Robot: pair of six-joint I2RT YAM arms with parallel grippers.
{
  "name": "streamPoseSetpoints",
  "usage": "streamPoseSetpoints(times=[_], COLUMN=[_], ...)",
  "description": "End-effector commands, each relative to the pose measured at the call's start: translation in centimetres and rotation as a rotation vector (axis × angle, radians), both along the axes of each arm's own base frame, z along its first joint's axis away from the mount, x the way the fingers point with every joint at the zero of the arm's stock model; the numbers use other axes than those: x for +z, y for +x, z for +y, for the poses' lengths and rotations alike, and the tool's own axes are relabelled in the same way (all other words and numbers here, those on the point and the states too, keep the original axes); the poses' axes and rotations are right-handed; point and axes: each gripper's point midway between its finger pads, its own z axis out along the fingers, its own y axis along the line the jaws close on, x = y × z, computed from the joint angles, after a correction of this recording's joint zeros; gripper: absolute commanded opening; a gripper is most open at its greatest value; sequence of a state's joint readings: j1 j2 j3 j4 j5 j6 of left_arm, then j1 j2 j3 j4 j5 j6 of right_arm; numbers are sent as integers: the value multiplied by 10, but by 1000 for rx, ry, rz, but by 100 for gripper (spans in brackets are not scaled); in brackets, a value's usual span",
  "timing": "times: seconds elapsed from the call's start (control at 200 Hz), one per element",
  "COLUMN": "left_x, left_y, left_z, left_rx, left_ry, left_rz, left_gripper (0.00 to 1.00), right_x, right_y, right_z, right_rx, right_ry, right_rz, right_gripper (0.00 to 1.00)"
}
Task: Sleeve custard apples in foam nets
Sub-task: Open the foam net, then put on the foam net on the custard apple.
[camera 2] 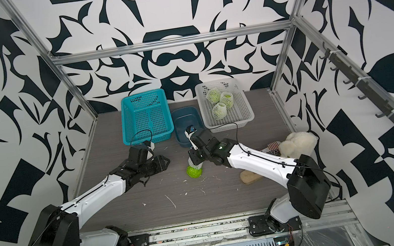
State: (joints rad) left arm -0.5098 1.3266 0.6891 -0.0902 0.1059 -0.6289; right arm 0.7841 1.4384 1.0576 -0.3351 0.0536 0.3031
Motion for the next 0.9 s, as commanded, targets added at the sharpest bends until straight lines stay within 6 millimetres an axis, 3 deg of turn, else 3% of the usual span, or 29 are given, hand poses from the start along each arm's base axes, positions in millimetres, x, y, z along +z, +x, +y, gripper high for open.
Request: streamPoseSetpoints(times=[0.0,0.205,0.44,0.755,0.895], left_x=[1,6,7,10,10], left_y=[0,2,3,3,3], left_z=[1,-3,-6,-7,-6], left_rx=[-1,-16,-20,-20,-22], left_ry=[-2,-3,-11,-10,-6], left_rz=[-16,-22,-15,-19,-17], left_gripper=[55,55,54,55,54], right_x=[4,-2,5,6,17], right_y=[-1,-8,-12,-1,6], right_z=[-8,-14,14,17,12], right_rx=[7,14,-11,-169,-193], right_ry=[-34,-68,157,383,509], right_rz=[-62,-66,11,106,110], right_gripper=[0,0,0,0,0])
